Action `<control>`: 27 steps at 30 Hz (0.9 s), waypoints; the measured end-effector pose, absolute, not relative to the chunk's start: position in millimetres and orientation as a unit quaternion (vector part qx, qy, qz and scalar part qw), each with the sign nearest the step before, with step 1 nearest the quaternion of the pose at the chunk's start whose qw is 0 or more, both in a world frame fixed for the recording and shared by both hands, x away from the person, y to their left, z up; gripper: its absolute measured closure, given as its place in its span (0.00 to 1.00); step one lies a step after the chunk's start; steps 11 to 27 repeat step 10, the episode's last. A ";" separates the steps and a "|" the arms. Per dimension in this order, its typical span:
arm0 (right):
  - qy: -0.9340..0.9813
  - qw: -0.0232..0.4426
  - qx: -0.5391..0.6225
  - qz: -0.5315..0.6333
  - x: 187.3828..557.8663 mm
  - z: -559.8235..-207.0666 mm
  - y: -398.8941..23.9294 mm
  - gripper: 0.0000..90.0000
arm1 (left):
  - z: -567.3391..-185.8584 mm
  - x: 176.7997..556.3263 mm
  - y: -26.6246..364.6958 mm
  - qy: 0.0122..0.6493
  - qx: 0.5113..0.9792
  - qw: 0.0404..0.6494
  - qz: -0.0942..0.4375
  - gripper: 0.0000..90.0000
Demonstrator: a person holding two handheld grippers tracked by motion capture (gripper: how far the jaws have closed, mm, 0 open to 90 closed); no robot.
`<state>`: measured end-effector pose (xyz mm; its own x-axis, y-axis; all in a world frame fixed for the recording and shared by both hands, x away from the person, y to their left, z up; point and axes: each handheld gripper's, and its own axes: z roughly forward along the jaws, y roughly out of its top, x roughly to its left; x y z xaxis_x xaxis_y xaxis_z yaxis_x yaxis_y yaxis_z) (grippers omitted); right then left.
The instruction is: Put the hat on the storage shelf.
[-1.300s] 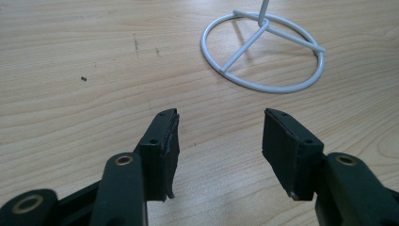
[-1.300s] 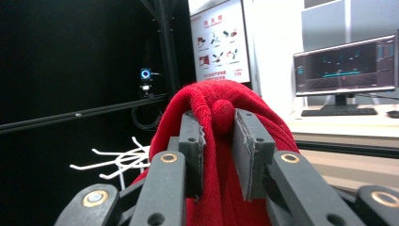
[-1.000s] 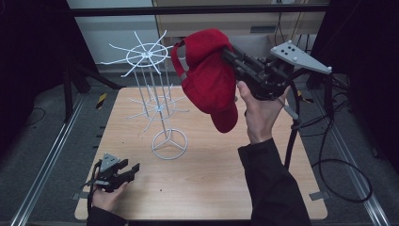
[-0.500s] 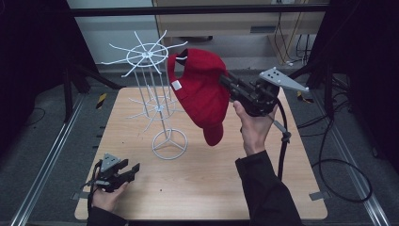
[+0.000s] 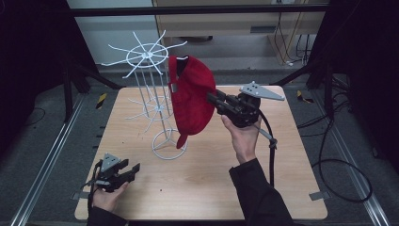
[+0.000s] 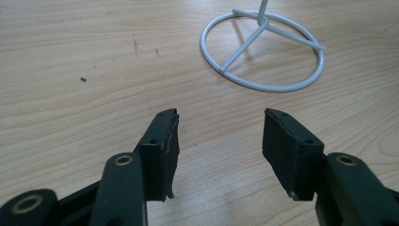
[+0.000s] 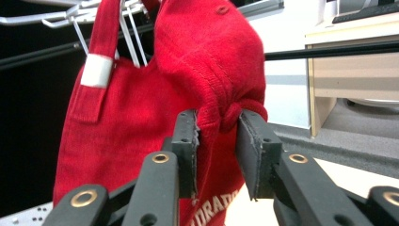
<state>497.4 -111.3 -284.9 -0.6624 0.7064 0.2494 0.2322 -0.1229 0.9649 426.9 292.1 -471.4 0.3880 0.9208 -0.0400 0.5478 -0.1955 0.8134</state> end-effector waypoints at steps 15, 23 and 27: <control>0.641 0.210 0.367 0.640 486.8 -300.6 -131.1 0.40 | -471.5 427.5 292.0 0.499 0.736 0.390 0.238 0.51; 0.641 0.210 0.367 0.640 486.8 -300.6 -131.1 0.40 | -471.5 427.5 292.0 0.499 0.736 0.390 0.238 0.51; 0.641 0.210 0.367 0.640 486.8 -300.6 -131.1 0.40 | -471.5 427.5 292.0 0.499 0.736 0.390 0.238 0.51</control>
